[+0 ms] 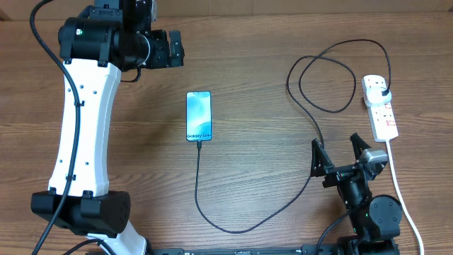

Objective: Plug charger to phone and switch on socket

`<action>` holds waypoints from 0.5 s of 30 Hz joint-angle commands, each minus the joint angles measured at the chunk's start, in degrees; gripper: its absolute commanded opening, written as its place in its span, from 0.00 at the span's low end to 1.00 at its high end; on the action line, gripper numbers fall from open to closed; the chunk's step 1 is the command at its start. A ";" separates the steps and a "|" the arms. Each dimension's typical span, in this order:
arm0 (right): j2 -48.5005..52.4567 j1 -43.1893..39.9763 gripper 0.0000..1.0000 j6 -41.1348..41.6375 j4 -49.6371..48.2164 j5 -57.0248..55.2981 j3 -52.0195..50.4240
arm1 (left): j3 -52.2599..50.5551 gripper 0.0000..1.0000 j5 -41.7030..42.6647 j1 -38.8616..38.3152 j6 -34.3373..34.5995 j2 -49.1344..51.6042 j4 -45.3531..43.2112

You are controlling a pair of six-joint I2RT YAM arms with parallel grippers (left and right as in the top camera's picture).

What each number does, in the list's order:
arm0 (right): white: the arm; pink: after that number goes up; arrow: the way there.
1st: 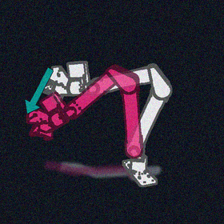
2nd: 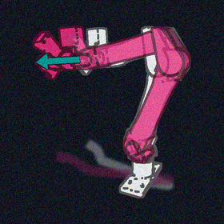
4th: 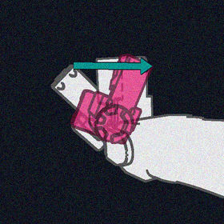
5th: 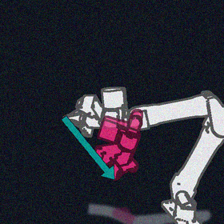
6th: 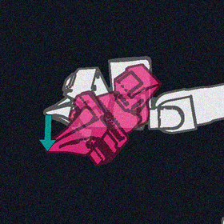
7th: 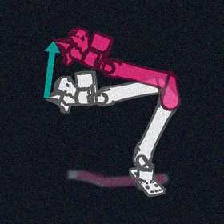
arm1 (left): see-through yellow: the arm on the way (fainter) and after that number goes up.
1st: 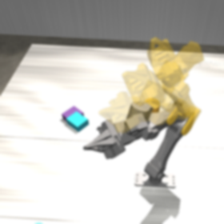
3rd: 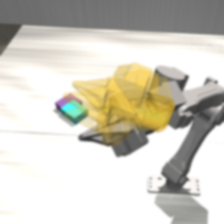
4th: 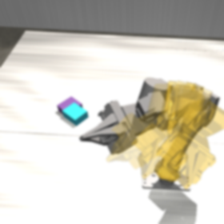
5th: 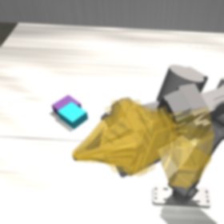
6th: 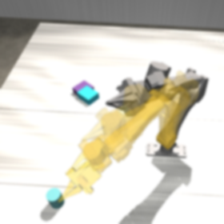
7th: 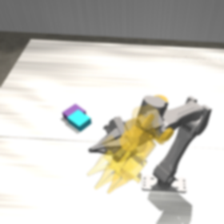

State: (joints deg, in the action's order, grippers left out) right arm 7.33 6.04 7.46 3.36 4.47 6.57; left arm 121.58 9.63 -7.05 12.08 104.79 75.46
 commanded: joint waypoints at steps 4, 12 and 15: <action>-4.55 0.33 1.00 -0.28 -1.40 -0.98 -5.27 | 0.39 0.99 0.46 0.26 0.17 -0.63 -0.04; -7.21 0.39 1.00 -0.07 1.09 -0.96 -6.12 | 0.39 1.00 0.46 0.26 0.17 -0.63 -0.04; -7.21 0.37 1.00 -0.09 1.07 -0.98 -6.12 | 0.39 1.00 0.46 0.26 0.17 -0.63 -0.04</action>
State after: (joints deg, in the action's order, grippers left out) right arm 0.84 6.07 7.46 4.58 4.08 1.06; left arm 121.58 9.63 -7.05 12.08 104.79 75.46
